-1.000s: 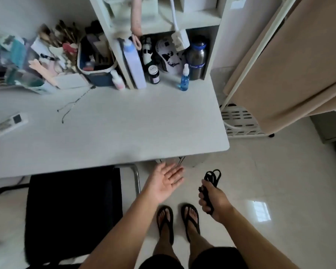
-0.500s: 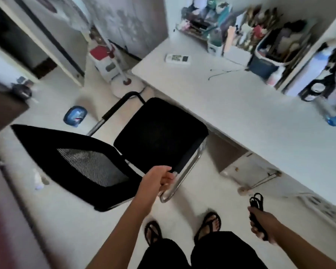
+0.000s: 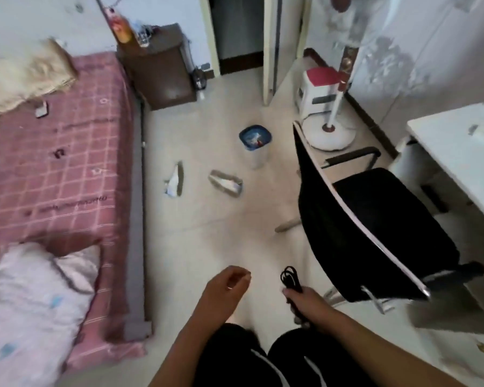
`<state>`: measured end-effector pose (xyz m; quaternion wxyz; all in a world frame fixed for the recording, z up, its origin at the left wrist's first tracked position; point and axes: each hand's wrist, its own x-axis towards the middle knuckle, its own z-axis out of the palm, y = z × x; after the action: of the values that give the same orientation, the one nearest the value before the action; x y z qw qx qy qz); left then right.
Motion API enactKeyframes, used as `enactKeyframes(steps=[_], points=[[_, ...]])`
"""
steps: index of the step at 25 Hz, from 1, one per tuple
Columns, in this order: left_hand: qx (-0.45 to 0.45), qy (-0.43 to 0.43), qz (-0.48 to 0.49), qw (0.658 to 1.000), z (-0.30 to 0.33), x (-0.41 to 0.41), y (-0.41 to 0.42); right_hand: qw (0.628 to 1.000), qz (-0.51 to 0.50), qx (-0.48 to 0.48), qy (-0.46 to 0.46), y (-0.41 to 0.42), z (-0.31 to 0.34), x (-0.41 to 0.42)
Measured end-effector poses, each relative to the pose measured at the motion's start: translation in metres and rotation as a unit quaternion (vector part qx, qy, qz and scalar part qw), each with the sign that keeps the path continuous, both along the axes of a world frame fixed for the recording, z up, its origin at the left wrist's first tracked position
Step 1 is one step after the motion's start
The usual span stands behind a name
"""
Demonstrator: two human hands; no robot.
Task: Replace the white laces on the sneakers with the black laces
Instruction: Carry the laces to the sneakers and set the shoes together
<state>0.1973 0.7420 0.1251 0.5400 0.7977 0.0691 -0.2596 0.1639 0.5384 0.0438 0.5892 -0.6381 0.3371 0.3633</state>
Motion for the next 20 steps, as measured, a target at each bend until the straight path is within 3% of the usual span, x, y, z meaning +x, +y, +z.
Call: enactKeyframes(steps=[4, 9, 14, 20], points=[[0.011, -0.017, 0.068, 0.997, 0.0, 0.051, 0.074, 0.999, 0.011, 0.016, -0.027, 0.06, 0.021, 0.098], [0.012, 0.021, 0.131, 0.991, -0.029, 0.133, 0.114, 1.0, 0.014, -0.009, -0.008, 0.071, 0.011, 0.199], [0.012, 0.044, 0.08, 0.996, -0.037, 0.254, 0.116, 0.999, -0.015, -0.037, 0.014, 0.068, -0.002, 0.331], [0.0, 0.05, 0.117, 0.992, -0.037, 0.402, 0.143, 0.999, -0.012, -0.041, 0.034, 0.094, -0.016, 0.48]])
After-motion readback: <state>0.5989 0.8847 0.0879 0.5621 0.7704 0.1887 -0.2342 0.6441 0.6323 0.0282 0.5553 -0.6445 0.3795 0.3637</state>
